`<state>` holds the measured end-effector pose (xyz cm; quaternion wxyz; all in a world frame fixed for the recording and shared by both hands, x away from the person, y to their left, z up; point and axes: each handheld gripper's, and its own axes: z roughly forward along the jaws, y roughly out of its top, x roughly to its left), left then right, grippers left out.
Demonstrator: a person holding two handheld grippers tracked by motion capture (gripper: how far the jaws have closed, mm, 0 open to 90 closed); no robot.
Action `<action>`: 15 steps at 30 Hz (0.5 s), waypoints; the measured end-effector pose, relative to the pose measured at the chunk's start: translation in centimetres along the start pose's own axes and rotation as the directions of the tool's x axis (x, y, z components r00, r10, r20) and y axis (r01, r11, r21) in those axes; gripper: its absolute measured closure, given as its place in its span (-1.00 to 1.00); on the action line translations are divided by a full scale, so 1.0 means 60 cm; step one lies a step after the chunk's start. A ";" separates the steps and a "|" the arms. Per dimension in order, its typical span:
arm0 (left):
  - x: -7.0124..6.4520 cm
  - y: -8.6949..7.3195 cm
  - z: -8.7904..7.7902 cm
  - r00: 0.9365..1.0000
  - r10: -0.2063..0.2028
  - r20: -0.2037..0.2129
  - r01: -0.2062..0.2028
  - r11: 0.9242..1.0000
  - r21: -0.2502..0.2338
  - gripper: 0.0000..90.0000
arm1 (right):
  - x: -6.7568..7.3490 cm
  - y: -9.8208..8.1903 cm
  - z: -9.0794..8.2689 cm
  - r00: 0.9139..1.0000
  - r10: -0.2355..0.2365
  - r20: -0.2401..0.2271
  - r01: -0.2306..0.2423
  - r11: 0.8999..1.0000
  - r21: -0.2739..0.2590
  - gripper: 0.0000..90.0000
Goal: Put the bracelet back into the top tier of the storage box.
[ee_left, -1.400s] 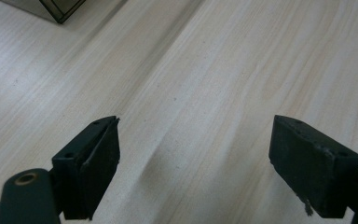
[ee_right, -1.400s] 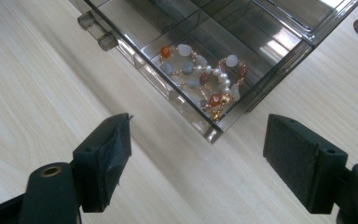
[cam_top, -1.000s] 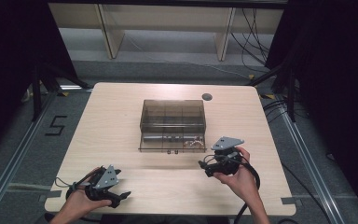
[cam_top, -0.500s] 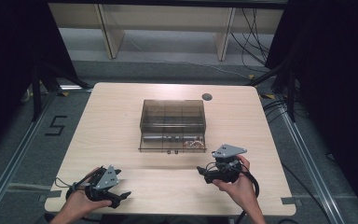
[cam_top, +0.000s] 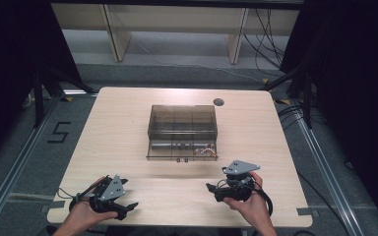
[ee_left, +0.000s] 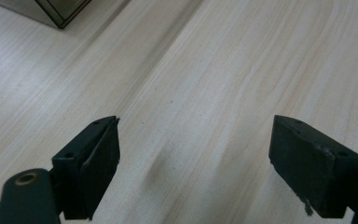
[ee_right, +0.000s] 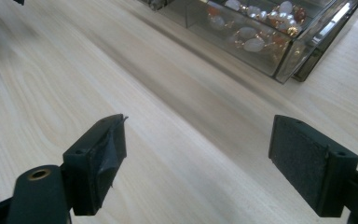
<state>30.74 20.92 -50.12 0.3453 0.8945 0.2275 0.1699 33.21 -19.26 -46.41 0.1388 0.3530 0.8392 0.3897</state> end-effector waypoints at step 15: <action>-0.002 -0.001 0.001 1.000 0.004 -0.002 -0.004 1.000 -0.019 -0.64 | 0.009 -0.026 -0.007 1.000 0.027 -0.013 -0.027 0.999 -0.039 -0.63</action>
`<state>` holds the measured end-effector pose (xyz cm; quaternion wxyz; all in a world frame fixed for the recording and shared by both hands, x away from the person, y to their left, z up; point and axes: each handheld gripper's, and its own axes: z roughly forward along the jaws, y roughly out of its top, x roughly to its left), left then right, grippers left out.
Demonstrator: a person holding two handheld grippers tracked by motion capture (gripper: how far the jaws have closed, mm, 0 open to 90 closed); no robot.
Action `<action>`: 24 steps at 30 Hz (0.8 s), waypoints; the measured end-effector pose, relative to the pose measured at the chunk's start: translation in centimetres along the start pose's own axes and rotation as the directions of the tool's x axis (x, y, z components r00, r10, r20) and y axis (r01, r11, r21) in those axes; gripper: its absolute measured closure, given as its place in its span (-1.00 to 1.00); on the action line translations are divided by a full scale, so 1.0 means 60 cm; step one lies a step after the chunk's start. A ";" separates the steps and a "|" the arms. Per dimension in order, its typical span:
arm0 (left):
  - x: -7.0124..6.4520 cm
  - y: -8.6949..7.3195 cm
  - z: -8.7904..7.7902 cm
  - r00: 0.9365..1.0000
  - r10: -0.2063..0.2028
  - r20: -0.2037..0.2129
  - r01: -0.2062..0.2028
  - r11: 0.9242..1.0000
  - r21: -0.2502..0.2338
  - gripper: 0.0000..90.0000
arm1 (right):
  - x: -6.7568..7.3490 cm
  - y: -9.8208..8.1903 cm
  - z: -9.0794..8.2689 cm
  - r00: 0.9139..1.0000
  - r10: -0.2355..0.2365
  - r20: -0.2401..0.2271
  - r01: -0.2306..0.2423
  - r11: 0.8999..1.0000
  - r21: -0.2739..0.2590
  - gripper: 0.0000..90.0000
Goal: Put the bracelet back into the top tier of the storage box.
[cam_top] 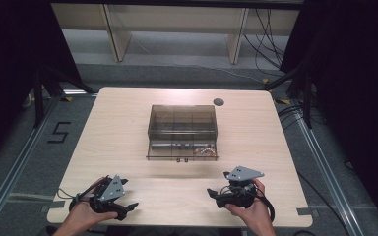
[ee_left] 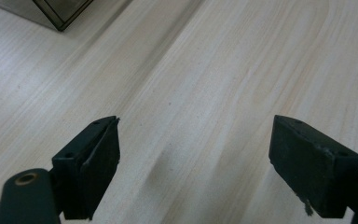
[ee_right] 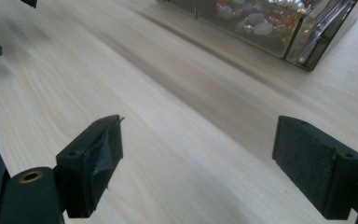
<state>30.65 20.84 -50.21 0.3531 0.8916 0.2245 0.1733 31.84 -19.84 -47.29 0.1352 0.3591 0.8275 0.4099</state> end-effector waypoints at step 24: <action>0.000 0.000 0.000 1.000 0.002 0.001 -0.002 1.000 0.003 -0.64 | 0.021 -0.029 0.002 1.000 0.008 0.011 -0.008 1.000 0.017 -0.63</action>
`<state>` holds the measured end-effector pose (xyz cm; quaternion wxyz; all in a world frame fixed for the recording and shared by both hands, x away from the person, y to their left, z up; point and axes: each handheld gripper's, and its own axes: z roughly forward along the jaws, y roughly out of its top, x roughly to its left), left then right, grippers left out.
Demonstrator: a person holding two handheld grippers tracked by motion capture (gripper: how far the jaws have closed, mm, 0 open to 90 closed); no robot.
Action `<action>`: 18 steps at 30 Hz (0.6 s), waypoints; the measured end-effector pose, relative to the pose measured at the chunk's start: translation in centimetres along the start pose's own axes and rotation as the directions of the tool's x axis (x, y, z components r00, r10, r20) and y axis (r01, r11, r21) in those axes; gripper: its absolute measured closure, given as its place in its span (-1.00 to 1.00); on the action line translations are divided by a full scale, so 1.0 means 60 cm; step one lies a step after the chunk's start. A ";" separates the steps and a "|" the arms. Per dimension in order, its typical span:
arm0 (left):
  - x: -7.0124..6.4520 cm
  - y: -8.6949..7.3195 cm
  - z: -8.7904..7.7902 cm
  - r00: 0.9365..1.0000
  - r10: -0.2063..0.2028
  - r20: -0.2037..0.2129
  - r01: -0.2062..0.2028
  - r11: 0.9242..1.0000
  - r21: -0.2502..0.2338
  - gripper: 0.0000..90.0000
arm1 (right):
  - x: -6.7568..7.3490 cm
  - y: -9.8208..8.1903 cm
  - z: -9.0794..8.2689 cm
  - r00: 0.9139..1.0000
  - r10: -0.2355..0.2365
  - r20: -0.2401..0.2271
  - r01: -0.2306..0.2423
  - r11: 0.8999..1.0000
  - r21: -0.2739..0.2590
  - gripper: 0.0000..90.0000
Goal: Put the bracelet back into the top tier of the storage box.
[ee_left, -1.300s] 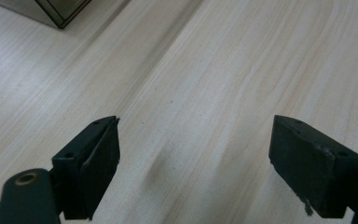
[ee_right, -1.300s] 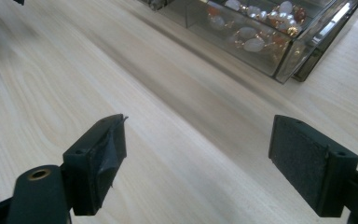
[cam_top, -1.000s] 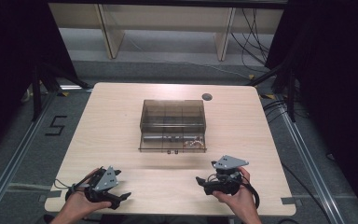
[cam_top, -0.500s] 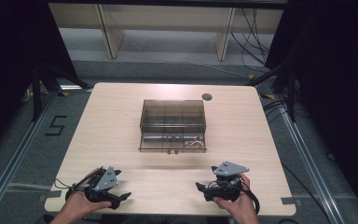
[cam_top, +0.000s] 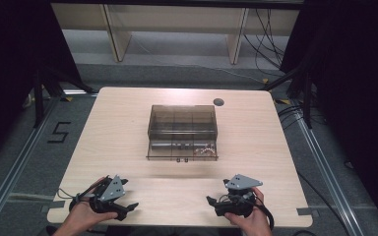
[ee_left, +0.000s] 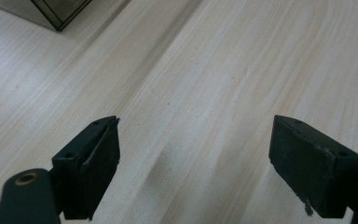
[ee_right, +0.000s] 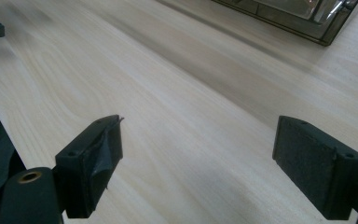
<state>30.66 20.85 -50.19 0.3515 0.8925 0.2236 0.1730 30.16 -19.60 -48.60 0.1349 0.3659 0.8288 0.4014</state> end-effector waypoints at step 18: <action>0.001 0.001 -0.001 1.000 0.005 -0.003 -0.005 1.000 0.019 -0.64 | 0.012 -0.015 0.000 1.000 -0.009 -0.004 0.009 1.000 0.008 -0.63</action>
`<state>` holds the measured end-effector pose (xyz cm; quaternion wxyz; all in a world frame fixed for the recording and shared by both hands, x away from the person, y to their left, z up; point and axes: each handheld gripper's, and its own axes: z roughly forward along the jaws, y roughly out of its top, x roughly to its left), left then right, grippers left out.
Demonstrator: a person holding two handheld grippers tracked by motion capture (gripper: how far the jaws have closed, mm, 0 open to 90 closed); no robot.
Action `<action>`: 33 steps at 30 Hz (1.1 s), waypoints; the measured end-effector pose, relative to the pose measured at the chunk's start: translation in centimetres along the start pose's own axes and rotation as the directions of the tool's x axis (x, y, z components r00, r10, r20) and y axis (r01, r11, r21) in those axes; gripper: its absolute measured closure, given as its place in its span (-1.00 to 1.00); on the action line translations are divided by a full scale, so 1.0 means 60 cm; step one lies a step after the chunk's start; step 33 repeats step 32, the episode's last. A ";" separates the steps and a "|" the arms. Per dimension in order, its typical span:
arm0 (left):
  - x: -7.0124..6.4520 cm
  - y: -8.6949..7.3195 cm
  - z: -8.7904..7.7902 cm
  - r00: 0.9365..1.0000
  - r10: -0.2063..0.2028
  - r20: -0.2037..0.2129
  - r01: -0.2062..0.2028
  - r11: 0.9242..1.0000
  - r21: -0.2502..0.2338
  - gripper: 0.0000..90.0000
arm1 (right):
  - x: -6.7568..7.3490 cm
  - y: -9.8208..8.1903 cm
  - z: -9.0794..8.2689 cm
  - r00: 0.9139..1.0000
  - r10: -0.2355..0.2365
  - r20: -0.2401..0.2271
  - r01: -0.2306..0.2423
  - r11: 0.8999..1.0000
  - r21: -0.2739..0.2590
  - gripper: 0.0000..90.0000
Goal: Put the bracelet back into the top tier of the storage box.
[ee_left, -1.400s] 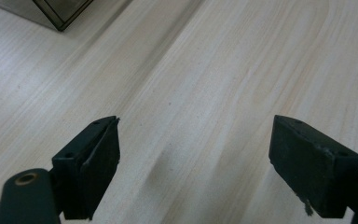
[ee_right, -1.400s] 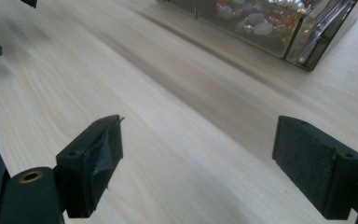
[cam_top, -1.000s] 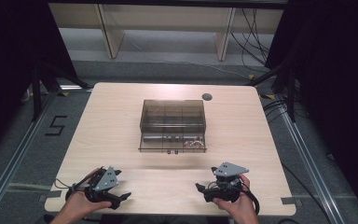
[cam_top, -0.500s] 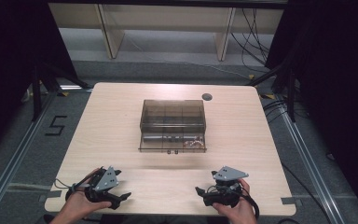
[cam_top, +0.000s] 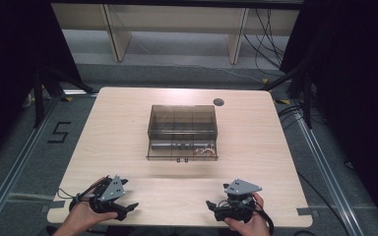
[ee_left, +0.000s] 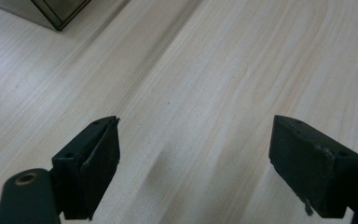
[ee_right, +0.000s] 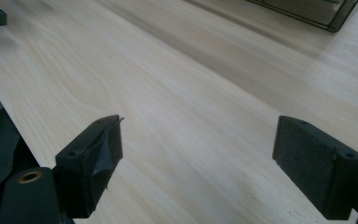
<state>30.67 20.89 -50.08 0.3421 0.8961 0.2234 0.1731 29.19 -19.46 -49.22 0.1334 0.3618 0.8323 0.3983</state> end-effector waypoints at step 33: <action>0.001 0.000 0.000 1.000 -0.001 0.002 0.001 1.000 -0.001 -0.64 | 0.000 -0.004 0.003 1.000 -0.021 0.021 0.021 0.999 0.026 -0.63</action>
